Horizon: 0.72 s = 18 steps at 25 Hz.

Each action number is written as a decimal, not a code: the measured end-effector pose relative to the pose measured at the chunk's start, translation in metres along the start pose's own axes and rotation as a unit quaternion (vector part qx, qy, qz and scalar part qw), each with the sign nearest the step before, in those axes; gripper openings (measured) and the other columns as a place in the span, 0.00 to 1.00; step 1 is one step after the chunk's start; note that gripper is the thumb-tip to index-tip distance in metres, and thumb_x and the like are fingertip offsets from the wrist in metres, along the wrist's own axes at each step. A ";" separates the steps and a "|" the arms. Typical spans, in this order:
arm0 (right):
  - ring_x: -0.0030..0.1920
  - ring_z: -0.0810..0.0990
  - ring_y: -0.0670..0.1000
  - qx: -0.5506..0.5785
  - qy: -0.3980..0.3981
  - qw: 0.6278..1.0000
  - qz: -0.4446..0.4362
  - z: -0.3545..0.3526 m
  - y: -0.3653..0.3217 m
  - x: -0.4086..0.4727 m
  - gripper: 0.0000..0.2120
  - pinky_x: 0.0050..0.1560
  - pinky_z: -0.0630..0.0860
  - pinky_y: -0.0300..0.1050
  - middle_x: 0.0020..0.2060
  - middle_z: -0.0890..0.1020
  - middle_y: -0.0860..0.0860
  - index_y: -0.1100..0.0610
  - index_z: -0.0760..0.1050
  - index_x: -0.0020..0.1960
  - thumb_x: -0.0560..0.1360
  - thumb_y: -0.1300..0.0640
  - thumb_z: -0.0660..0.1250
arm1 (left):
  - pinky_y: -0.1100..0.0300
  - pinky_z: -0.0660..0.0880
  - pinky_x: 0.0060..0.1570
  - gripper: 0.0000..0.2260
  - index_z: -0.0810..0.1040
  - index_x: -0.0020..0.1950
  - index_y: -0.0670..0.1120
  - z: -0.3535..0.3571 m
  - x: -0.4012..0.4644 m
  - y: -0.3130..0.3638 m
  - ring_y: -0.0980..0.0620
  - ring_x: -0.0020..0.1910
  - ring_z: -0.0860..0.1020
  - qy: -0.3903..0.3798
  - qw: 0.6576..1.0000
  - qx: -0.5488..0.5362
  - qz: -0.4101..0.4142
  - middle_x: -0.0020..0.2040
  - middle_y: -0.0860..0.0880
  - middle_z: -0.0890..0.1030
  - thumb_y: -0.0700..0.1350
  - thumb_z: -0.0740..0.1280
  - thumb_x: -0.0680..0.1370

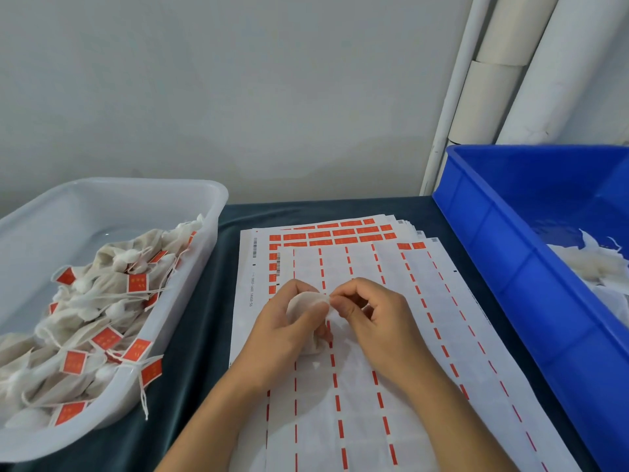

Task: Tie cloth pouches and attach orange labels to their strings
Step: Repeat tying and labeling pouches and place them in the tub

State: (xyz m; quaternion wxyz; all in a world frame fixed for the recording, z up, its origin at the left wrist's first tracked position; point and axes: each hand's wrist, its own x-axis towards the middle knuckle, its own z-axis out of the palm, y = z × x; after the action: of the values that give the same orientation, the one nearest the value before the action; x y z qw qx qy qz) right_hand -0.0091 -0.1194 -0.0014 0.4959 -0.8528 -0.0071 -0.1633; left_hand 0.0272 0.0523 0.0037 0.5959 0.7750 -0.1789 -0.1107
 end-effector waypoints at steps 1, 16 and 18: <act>0.52 0.79 0.36 -0.006 0.004 1.000 0.000 0.000 0.001 0.000 0.02 0.48 0.74 0.24 0.46 0.81 0.33 0.40 0.78 0.47 0.78 0.44 0.67 | 0.63 0.80 0.44 0.09 0.77 0.50 0.58 0.000 0.001 -0.001 0.52 0.45 0.86 0.002 1.000 0.005 -0.001 0.43 0.54 0.86 0.62 0.64 0.79; 0.43 0.80 0.45 -0.107 0.274 0.955 -0.028 -0.011 0.003 0.002 0.08 0.45 0.73 0.31 0.42 0.81 0.45 0.50 0.74 0.45 0.78 0.61 0.71 | 0.63 0.81 0.46 0.17 0.81 0.43 0.58 0.001 -0.002 -0.002 0.54 0.38 0.83 -0.109 0.989 0.096 -0.035 0.39 0.52 0.83 0.65 0.59 0.81; 0.42 0.79 0.45 -0.115 0.298 0.947 -0.041 -0.011 0.003 0.001 0.10 0.44 0.72 0.31 0.41 0.79 0.45 0.51 0.74 0.44 0.77 0.63 0.71 | 0.58 0.81 0.49 0.18 0.79 0.41 0.57 0.001 -0.002 -0.002 0.54 0.39 0.82 -0.122 0.988 0.093 -0.034 0.39 0.51 0.82 0.66 0.59 0.80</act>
State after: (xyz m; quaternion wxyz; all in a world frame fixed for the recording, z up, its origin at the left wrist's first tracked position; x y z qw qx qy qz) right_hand -0.0112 -0.1306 0.0016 0.3672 -0.8152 0.1252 -0.4300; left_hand 0.0254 0.0526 0.0012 0.4909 0.8132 -0.2333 -0.2081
